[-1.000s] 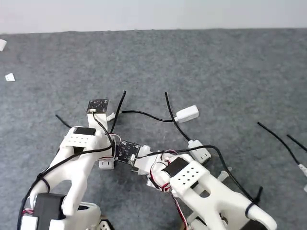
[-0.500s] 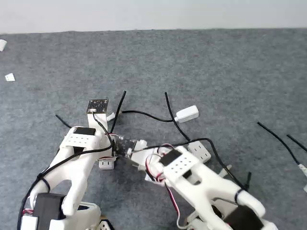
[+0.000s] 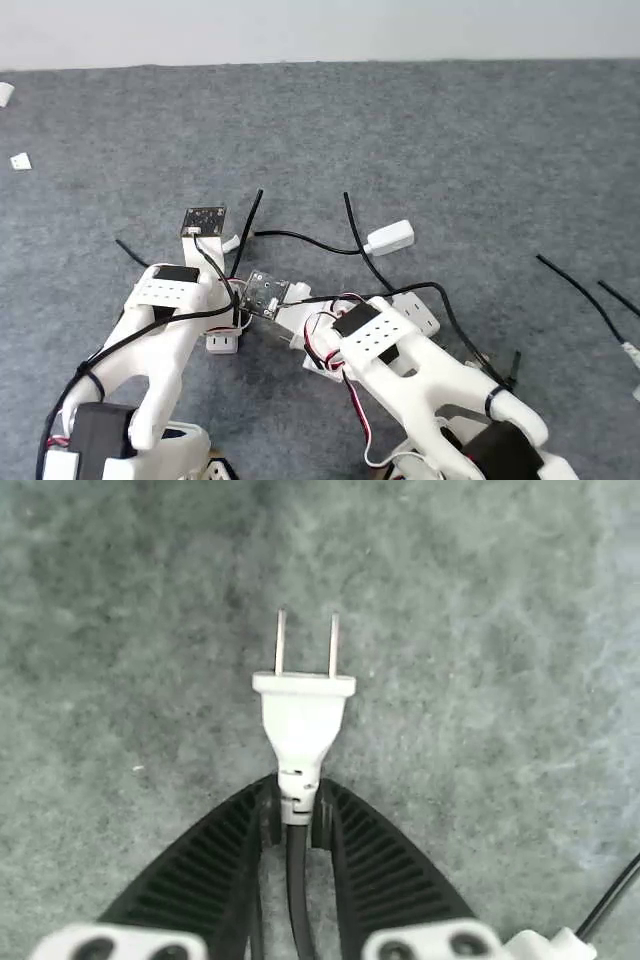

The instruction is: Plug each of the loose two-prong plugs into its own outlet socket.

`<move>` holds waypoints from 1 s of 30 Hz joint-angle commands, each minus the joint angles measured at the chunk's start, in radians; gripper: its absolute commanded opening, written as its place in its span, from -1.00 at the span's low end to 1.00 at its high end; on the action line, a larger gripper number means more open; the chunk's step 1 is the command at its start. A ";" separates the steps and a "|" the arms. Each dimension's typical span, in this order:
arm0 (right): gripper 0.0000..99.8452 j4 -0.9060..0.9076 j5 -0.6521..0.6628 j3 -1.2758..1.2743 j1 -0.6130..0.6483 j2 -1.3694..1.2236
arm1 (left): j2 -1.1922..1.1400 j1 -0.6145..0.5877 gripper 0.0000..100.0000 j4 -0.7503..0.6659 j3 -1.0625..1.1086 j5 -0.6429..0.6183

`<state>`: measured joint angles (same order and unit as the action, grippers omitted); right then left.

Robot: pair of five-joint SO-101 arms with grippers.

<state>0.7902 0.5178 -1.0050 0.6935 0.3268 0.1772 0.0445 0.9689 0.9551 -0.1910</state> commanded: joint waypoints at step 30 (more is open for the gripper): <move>-0.98 0.348 -0.193 0.078 -0.101 0.338 | 0.235 0.184 -0.21 -0.040 0.122 -0.011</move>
<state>1.0863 0.3353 -1.0050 0.6214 0.6398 0.3245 0.2179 0.9444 1.0656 -0.1895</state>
